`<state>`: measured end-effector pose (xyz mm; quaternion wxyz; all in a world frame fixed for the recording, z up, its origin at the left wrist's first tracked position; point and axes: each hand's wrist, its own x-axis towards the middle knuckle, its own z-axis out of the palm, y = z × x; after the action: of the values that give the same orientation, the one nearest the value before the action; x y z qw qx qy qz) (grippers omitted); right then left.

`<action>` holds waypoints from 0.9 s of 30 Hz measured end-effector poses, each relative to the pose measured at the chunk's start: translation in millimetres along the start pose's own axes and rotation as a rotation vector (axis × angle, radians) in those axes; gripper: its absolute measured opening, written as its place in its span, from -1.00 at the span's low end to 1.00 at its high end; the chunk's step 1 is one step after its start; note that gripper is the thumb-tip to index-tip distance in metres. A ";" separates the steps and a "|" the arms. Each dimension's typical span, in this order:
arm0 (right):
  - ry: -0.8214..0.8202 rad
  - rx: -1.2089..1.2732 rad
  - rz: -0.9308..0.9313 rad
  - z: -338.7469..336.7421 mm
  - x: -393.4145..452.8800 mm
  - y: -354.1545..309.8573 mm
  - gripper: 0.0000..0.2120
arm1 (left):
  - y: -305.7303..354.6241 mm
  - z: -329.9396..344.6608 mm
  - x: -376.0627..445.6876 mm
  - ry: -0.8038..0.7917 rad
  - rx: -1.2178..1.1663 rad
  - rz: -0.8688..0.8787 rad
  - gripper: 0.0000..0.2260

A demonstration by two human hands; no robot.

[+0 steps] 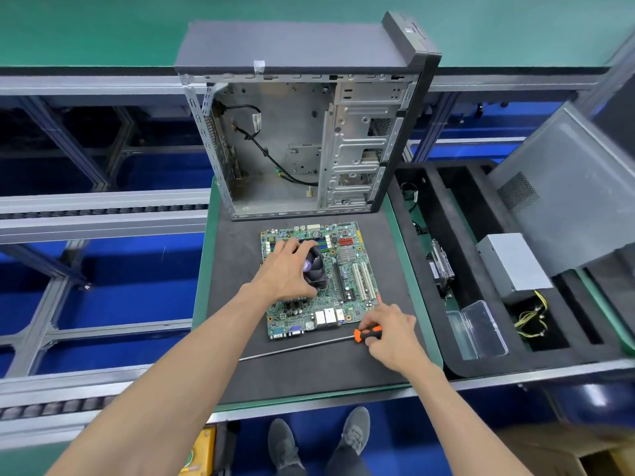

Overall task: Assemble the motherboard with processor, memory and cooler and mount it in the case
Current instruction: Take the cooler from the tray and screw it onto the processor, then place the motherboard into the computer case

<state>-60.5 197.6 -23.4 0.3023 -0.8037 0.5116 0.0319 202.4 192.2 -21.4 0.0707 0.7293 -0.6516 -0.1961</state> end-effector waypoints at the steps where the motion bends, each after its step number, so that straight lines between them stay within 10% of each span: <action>1: 0.006 -0.035 -0.004 -0.7 1.0 0.1 -0.74 | 0.0 0.0 -0.1 0.000 -0.002 0.002 -0.10; 27: 0.202 0.460 0.200 -36.0 58.9 -12.5 -0.47 | 1.9 -28.3 4.3 0.067 0.019 0.023 -0.19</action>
<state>-31.3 135.2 -9.7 0.4195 -0.6585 0.6098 -0.1359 211.7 183.4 4.3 0.0879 0.7284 -0.6592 -0.1645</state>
